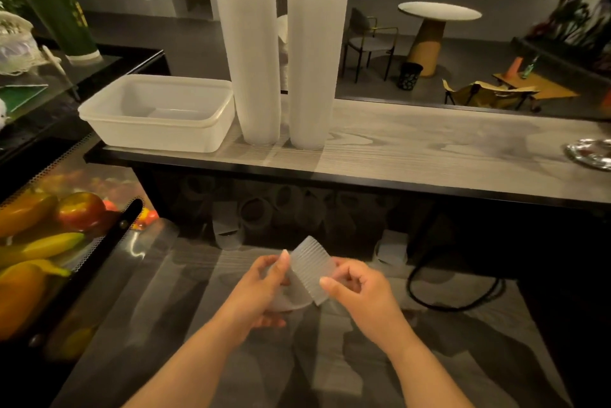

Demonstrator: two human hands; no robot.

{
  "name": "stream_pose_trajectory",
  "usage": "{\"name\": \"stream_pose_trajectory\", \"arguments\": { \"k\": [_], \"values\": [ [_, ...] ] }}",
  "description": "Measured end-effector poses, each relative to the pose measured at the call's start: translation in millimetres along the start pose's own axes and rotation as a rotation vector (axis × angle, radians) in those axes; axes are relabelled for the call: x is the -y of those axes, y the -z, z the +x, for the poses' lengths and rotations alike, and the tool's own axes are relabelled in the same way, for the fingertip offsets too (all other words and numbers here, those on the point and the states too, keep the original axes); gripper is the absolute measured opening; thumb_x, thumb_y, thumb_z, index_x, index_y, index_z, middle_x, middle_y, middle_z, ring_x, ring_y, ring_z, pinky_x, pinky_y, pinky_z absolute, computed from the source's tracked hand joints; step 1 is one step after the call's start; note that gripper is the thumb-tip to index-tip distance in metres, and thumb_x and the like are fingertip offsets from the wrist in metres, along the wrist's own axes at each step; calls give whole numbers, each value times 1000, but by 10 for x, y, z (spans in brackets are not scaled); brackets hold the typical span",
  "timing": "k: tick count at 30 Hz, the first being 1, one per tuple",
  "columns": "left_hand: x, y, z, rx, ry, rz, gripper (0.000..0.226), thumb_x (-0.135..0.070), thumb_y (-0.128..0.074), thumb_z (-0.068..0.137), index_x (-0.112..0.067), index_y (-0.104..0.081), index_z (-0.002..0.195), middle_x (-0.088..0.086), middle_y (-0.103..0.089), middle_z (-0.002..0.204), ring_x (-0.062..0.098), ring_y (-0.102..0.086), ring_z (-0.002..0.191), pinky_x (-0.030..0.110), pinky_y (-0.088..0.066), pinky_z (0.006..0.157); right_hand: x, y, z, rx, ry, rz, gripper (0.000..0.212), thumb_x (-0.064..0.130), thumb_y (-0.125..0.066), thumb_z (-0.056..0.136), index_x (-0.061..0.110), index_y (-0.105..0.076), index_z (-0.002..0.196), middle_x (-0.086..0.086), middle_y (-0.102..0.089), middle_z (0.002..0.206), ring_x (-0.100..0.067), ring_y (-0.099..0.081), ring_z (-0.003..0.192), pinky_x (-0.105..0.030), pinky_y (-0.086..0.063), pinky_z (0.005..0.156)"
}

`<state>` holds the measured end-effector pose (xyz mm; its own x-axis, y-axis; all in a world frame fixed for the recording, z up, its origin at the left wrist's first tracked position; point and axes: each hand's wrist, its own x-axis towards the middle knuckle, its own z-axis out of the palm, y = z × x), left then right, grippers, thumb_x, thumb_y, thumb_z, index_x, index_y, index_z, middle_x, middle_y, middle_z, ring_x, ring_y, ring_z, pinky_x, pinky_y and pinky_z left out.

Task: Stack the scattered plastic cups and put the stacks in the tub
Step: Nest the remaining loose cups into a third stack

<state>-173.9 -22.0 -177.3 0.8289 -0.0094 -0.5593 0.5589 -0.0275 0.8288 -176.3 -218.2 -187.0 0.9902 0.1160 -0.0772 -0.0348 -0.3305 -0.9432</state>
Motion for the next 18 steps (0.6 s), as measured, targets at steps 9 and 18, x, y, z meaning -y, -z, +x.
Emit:
{"name": "stream_pose_trajectory", "arguments": {
  "k": [9,18],
  "values": [
    [52,75,-16,1,96,-59,76,-80,-62,69,-25,-59,122,10,-71,111,29,-72,98,52,-59,87,10,-367,-69,2,69,-102,33,79,-62,66,71,-60,97,29,-49,131,7,-46,127,-27,-45,106],
    [67,180,96,46,151,-145,58,-54,-74,72,-22,-61,119,16,-71,112,36,-69,101,54,-59,83,85,-326,-38,304,-39,-267,56,71,-39,87,48,-49,138,20,-31,155,2,-16,145,-18,-19,112]
  ]
}}
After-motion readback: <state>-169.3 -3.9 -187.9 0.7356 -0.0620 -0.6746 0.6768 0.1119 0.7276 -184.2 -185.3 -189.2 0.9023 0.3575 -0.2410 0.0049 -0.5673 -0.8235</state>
